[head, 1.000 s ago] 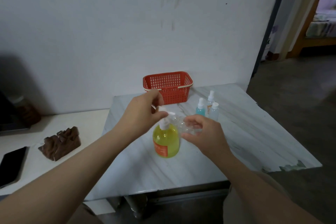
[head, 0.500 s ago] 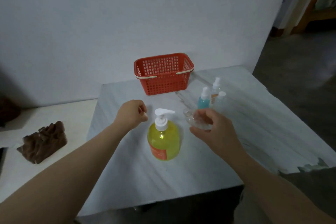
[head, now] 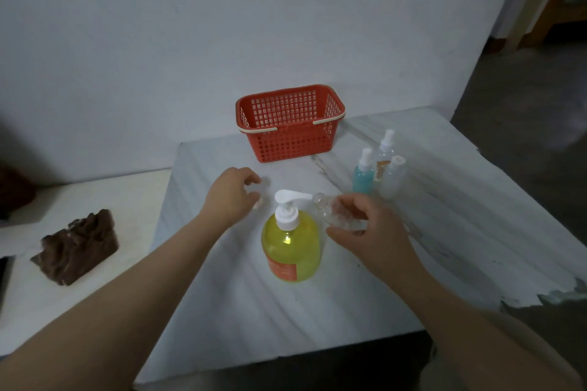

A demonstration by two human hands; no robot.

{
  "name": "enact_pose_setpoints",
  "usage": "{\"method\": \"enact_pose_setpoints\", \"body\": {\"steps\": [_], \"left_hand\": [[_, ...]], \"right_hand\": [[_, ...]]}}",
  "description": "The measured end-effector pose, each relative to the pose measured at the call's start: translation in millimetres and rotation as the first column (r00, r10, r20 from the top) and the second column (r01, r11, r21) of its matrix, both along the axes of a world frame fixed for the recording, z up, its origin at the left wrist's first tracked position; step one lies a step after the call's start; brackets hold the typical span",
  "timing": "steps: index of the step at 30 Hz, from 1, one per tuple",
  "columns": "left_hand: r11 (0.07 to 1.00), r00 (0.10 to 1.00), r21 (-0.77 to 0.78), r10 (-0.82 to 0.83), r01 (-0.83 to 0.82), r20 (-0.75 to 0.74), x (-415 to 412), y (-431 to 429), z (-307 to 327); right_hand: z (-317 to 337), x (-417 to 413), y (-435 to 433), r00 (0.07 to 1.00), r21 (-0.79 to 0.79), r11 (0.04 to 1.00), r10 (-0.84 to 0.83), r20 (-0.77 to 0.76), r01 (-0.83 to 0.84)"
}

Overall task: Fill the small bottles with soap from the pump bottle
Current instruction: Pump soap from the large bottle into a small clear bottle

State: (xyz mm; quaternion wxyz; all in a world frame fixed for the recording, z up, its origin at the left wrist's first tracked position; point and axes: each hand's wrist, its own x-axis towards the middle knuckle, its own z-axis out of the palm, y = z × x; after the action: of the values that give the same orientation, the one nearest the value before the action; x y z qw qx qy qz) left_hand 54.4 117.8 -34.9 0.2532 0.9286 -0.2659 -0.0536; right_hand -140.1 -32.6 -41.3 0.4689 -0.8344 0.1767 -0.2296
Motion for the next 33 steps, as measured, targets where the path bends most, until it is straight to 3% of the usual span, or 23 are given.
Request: {"method": "enact_pose_setpoints", "body": {"steps": [3,7,20,26,31,33], "left_hand": [[0.956,0.991,-0.294,-0.043,0.003,-0.129,-26.4,2.9,32.1],[0.909,0.971,-0.414,-0.135,0.042,-0.199,-61.0,3.3,62.5],[0.919,0.941,-0.389,-0.067,-0.072,-0.333,-87.9,-17.0,83.9],[0.868,0.789,-0.398,-0.01,-0.298,-0.614,-92.6,-26.4,78.6],[0.892,0.815,-0.318,0.091,-0.322,-0.572,-92.4,-36.6,76.6],[0.883,0.765,-0.283,0.121,-0.374,-0.632,-88.9,-38.1,77.2]], "right_hand": [[3.6,-0.4,6.1,1.0,0.012,1.0,0.013,0.015,-0.013],[8.3,0.1,13.4,0.999,0.028,0.999,0.021,0.042,-0.022],[14.7,-3.6,19.2,0.995,0.066,0.997,0.023,0.096,-0.029],[11.7,-0.4,22.1,0.991,0.082,0.996,-0.031,0.132,0.02],[6.8,0.1,27.1,0.985,0.101,0.993,-0.069,0.16,0.053],[4.1,1.4,26.9,0.987,0.107,0.994,-0.054,0.15,0.038]]}}
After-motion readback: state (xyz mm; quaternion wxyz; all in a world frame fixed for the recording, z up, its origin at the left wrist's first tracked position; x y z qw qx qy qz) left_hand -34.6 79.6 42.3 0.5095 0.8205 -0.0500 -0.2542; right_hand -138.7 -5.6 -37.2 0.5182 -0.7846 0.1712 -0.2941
